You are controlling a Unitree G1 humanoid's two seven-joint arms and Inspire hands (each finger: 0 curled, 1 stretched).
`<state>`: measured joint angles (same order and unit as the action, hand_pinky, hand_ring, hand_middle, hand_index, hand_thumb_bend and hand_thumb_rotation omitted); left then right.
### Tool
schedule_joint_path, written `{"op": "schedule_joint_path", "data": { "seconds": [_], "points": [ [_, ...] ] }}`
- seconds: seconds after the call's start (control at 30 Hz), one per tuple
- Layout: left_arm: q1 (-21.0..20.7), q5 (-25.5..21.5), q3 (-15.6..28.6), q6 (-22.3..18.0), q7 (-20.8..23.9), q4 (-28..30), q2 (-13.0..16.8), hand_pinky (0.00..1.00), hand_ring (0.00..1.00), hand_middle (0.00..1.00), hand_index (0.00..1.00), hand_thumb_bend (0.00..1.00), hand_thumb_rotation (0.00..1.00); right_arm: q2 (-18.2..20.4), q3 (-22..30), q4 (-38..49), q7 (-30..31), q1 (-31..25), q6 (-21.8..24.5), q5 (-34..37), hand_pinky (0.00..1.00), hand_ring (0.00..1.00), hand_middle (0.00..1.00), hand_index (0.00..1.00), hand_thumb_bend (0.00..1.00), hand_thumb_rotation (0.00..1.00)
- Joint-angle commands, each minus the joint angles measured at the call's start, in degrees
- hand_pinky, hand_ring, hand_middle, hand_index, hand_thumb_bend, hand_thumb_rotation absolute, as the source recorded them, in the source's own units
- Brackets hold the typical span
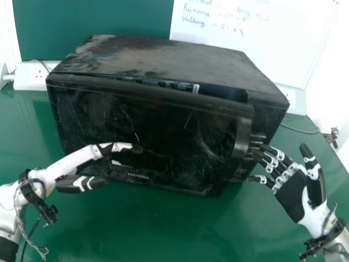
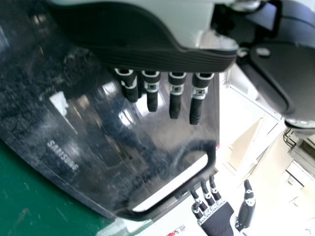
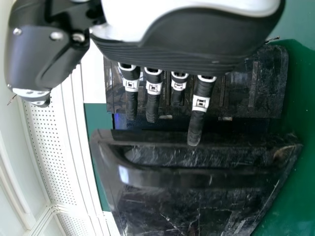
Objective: Put biscuit inside oven
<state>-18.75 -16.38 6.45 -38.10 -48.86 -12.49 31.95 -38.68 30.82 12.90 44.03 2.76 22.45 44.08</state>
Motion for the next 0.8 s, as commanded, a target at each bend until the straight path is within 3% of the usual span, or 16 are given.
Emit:
{"op": "schedule_joint_path", "data": {
  "seconds": [0.0,0.1,0.17,0.3,0.53,0.63,0.77],
  "points": [
    [-1.78,-0.32,-1.0,-0.5,-0.91,-1.62,-0.48,0.97,1.0,1.0,1.0,1.0,1.0,-0.05,0.33,0.38,0.15,-0.69,-0.41,-0.29,0.67,0.84,0.9,0.87,0.83,0.97],
    [-4.08,0.04,-1.63,-1.96,-1.85,-3.81,-0.62,0.96,1.0,1.0,1.0,1.0,1.0,-0.25,0.46,0.36,0.29,-0.87,-0.41,-0.39,0.69,0.85,0.91,0.88,0.83,0.99],
    [-5.92,1.01,-2.12,-3.8,-2.13,-5.45,-0.71,0.96,1.0,1.0,1.0,1.0,1.0,-0.25,0.49,0.45,0.26,-1.01,-0.37,-0.38,0.75,0.92,0.95,0.92,0.82,1.0],
    [-9.15,4.13,-2.93,-6.74,-1.2,-8.05,-0.63,0.95,1.0,1.0,1.0,1.0,1.0,-0.11,0.48,0.32,0.56,-1.12,-0.55,-0.28,0.78,0.97,0.99,0.95,0.76,1.0],
    [-11.45,5.35,-4.25,-3.71,-0.88,-9.74,-0.06,0.94,1.0,1.0,1.0,1.0,1.0,-0.08,0.46,0.44,0.51,-1.29,-0.32,-0.1,0.83,0.97,0.99,0.94,0.76,0.96],
    [-12.31,4.94,-4.65,-1.65,-1.67,-10.23,0.21,0.95,1.0,1.0,1.0,1.0,1.0,-0.21,0.47,0.41,0.49,-1.27,0.01,0.14,0.79,0.95,0.97,0.93,0.76,0.92],
    [-12.63,6.66,-4.17,-3.1,-0.39,-11.62,0.31,0.94,1.0,1.0,1.0,1.0,1.0,-0.18,0.43,0.16,0.76,-1.26,-0.43,-0.12,0.79,0.96,0.98,0.94,0.77,0.95]
  ]
}}
